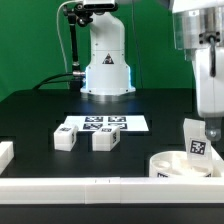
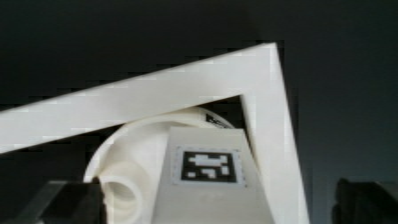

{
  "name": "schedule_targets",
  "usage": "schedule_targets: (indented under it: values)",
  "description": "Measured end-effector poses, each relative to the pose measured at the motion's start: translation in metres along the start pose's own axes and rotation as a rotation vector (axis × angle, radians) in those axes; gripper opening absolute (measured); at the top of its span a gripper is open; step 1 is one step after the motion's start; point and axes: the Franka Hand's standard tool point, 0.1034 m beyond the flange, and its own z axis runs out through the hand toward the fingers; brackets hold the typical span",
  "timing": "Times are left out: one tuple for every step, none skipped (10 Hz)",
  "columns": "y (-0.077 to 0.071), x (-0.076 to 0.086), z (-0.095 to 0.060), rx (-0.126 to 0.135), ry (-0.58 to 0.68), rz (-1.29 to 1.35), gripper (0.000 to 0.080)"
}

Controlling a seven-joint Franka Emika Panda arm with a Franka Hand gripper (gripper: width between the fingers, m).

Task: Assemble stool

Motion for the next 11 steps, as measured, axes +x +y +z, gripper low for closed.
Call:
schedule_targets:
  values:
    - [-0.001,-0.001,-0.003,0.003,-0.005,-0.015,0.0648]
    - [0.0,-0.001,0.0,-0.001,-0.003,-0.017,0.0648]
    - [0.001,0.0,0.0,-0.001,-0.001,-0.082,0.0649]
    - [0.001,0.0,0.003,-0.007,0.001,-0.194,0.0649]
    - [0.001,0.0,0.009,-0.02,0.003,-0.292,0.0649]
    - [0.003,0.0,0.009,-0.051,0.003,-0.414,0.0649]
    - [0.003,-0.001,0.007,-0.068,-0.003,-0.526,0.0649]
    - [0.002,0.0,0.007,-0.069,-0.005,-0.605,0.0649]
    - [0.002,0.001,0.005,-0.076,-0.011,-0.712,0.0649]
    - [0.001,0.001,0.003,-0.072,-0.015,-0.807,0.0649]
    - [0.0,0.001,0.0,-0.068,-0.019,-0.858,0.0649]
